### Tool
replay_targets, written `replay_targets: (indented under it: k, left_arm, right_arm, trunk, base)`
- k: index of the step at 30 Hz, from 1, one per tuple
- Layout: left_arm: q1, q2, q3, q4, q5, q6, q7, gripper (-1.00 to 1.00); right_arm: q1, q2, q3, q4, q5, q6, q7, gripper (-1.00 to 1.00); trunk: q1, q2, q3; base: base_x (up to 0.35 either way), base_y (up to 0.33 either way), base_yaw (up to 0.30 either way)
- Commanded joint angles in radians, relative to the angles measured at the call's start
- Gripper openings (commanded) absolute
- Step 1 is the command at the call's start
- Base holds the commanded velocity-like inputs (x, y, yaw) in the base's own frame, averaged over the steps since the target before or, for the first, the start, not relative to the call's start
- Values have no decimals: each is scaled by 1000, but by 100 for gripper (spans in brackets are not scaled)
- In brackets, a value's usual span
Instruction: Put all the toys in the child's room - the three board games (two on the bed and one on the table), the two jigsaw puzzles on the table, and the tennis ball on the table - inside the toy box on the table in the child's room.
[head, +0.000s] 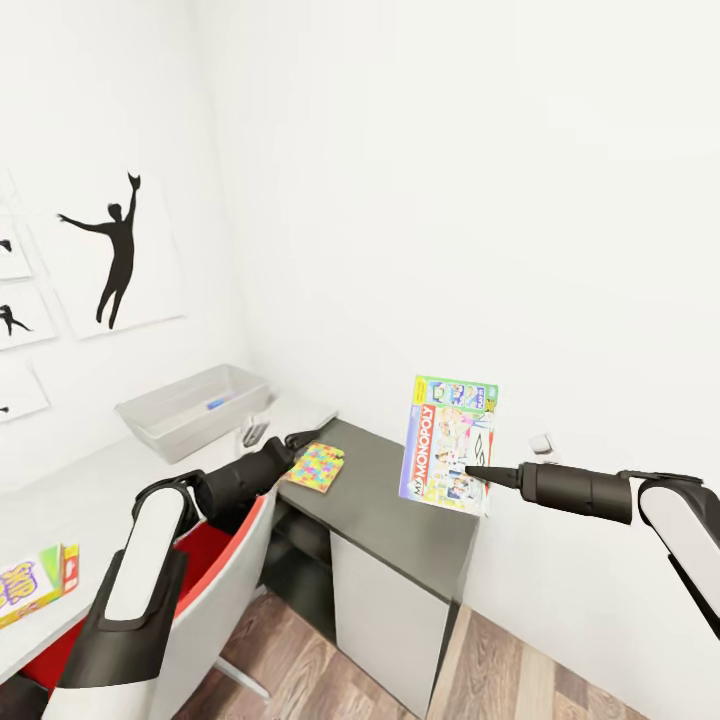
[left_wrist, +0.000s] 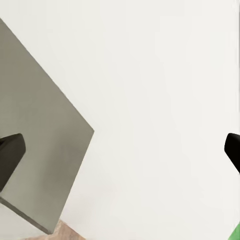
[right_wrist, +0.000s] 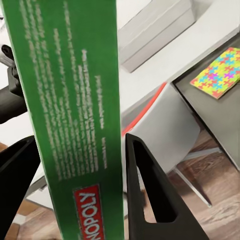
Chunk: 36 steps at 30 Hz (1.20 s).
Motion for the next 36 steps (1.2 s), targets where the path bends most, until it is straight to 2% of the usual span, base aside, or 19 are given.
replay_targets:
  k: [1, 5, 13, 22, 36]
  left_arm:
    - [-1, -1, 2, 0, 10, 5, 10, 100]
    - [-1, 8, 3, -1, 35, 5, 10, 100]
    - [3, 18, 2, -1, 55, 4, 5, 100]
    - [5, 20, -1, -1, 57, 4, 9, 100]
    - [3, 18, -6, -1, 47, 3, 14, 100]
  right_arm:
    - [-1, -1, 0, 0, -2, 3, 12, -100]
    - [-1, -1, 0, 0, -2, 3, 12, -100]
    - [-1, -1, 0, 0, -3, 3, 12, -100]
    - [-1, -1, 0, 0, -3, 3, 12, -100]
    - [-1, -1, 0, 0, -4, 3, 12, -100]
  trunk:
    - [0, -1, -1]
    - [0, -1, 2]
    - [0, -1, 8]
    - [0, -1, 14]
    - [0, -1, 24]
  base:
    - [0, 0, 261]
    - [0, 0, 263]
    - [58, 0, 266]
    - [189, 0, 271]
    - [23, 0, 272]
